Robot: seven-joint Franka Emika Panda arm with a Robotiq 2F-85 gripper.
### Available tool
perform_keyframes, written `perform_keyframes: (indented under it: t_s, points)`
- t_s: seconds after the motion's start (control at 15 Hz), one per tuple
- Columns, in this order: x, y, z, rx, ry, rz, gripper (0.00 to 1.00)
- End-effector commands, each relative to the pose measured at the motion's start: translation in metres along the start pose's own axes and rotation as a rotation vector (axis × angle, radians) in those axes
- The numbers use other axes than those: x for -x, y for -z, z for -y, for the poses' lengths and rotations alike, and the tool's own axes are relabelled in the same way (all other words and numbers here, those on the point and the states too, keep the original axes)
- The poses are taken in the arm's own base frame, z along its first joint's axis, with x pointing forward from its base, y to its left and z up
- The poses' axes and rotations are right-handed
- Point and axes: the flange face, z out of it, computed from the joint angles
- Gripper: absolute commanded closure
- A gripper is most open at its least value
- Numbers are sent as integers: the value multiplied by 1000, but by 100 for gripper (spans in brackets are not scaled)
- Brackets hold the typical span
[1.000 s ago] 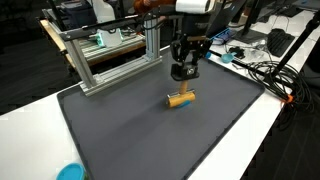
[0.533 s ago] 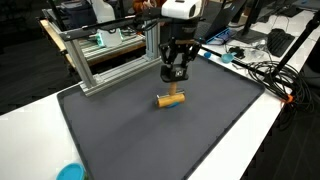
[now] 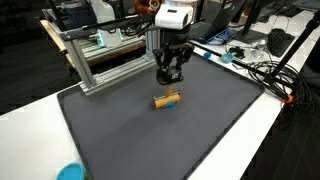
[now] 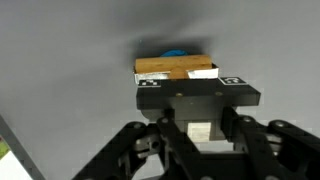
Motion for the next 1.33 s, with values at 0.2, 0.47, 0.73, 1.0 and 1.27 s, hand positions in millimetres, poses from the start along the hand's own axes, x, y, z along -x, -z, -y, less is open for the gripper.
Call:
perform_keyframes:
  t_s: [0.2, 0.47, 0.73, 1.0, 1.27]
  points:
    - [3, -7, 3, -206, 175, 42, 79]
    - [8, 24, 0, -191, 258, 76, 79]
    - [16, 58, 20, -121, 308, 75, 79]
    - [31, 89, 33, -57, 518, 163, 79]
    - [38, 109, 38, -90, 733, 222, 79]
